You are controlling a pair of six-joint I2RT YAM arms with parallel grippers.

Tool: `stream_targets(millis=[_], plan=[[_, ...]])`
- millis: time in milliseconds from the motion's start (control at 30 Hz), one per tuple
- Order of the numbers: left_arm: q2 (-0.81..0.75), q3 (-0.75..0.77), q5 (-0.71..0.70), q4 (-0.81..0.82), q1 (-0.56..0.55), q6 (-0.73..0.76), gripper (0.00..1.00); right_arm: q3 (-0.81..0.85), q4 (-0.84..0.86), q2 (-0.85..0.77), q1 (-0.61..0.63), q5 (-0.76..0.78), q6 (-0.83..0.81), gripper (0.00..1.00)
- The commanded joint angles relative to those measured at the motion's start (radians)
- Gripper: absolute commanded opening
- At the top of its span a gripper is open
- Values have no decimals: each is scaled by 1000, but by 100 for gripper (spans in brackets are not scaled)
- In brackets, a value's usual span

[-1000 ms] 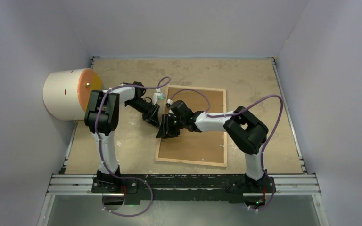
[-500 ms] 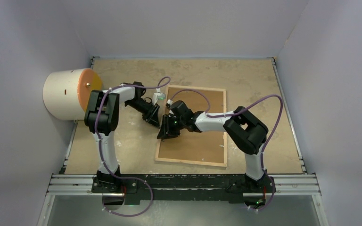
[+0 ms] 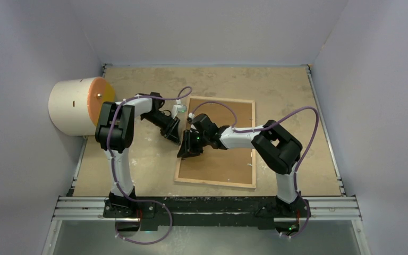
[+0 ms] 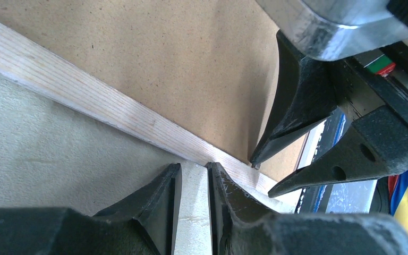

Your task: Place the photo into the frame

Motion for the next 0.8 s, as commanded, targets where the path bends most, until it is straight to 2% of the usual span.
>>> stream_targets(millis=[0,133,267,367,567,767], plan=[[-43,3,2,-5,-13,26,27,13,-21,12,0,-46,6,35],[-48,20,7,15,-6,-17,27,76,-76,-5,-44,-31,-34,42],[-40,74,45,61,25,-105,27,113,-91,-48,-161,-22,-56,50],[-23,125,68,82,38,-159,33,154,-107,-49,-233,-1,-81,55],[16,170,91,141,39,-237,40,242,-122,43,-338,38,-115,51],[67,176,80,176,39,-258,33,364,-124,170,-368,25,-106,47]])
